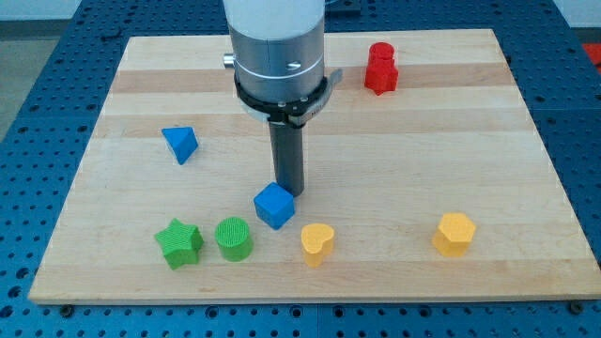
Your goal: Push the blue cube in between the green circle and the yellow heart
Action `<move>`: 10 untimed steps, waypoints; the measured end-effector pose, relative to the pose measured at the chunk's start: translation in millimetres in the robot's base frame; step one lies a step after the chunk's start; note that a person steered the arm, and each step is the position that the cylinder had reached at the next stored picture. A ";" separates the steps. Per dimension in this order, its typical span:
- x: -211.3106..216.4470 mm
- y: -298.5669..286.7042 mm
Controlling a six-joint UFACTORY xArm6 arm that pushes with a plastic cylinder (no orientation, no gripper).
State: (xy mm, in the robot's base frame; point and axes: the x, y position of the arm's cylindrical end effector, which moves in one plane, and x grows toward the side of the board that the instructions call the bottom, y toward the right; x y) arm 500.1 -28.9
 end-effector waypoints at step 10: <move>4.6 -17.6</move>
State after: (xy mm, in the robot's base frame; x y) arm 504.8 -46.5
